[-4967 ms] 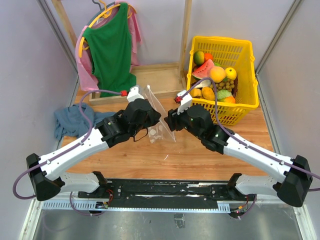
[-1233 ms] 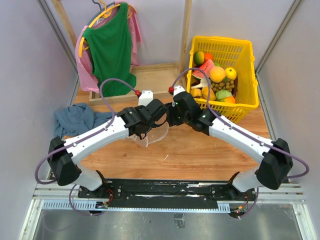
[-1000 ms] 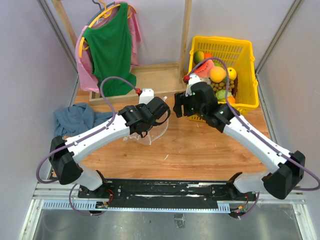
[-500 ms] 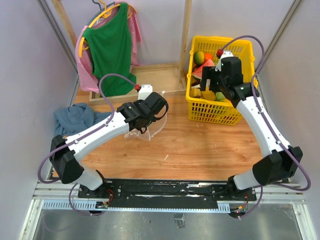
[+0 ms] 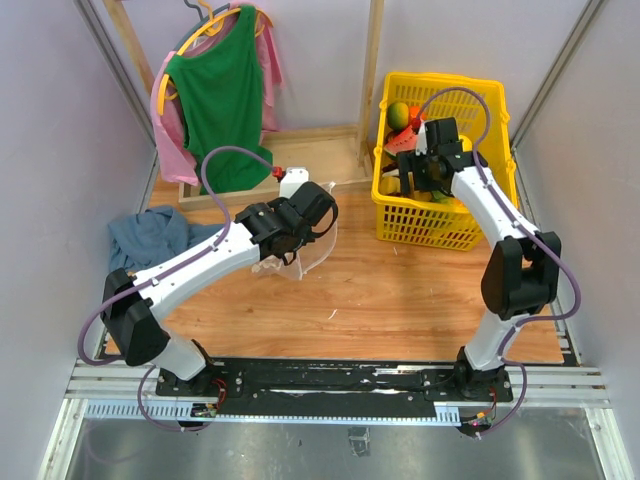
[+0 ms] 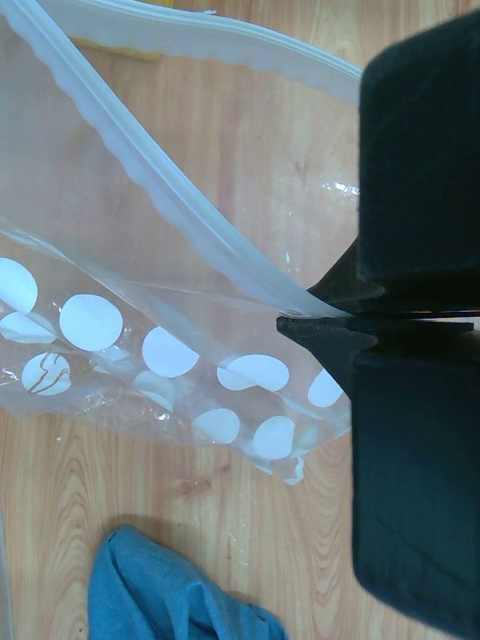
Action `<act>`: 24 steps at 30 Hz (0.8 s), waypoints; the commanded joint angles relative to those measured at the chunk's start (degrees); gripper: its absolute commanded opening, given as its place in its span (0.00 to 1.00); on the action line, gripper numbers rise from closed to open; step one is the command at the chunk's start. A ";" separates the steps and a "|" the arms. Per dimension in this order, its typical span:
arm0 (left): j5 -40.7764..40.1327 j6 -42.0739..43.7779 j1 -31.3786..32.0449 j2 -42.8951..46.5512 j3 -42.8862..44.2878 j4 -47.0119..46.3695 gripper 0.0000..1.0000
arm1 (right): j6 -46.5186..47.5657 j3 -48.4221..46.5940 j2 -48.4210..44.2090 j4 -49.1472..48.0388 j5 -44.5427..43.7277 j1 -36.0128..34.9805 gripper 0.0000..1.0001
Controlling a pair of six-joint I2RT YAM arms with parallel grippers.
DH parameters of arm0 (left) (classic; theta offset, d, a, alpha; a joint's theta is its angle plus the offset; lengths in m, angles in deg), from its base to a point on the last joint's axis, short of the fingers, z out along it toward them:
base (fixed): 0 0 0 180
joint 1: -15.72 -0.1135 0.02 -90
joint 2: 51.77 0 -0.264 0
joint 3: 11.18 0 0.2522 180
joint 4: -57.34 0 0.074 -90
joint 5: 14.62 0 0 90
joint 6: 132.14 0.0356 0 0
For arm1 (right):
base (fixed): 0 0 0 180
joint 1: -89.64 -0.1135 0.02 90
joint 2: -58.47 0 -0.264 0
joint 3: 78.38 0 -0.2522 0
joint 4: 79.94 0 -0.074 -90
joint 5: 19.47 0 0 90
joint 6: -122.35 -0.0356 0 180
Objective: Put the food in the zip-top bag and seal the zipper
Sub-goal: Pick up the fake vegetable from the bin.
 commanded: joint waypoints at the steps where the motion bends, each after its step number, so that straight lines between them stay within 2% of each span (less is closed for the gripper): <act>1: 0.63 0.68 -0.48 0.21 1.53 -1.84 0.00 | 2.90 -0.67 2.40 0.01 2.82 0.79 0.79; 8: 2.99 1.44 -0.48 0.38 1.45 -2.89 0.00 | 3.30 -0.53 6.15 -0.67 3.39 0.87 0.79; 14: 2.80 1.21 -0.48 0.93 1.56 -3.04 0.00 | 2.11 0.28 2.58 -0.54 4.69 0.83 0.50; 21: 3.61 0.95 -0.48 0.54 2.33 -3.88 0.00 | -0.21 2.57 -4.35 -1.24 3.51 0.83 0.32; 24: 4.27 0.42 -0.48 0.45 2.67 -4.53 0.00 | -2.79 3.53 -6.80 -1.45 3.93 0.77 0.30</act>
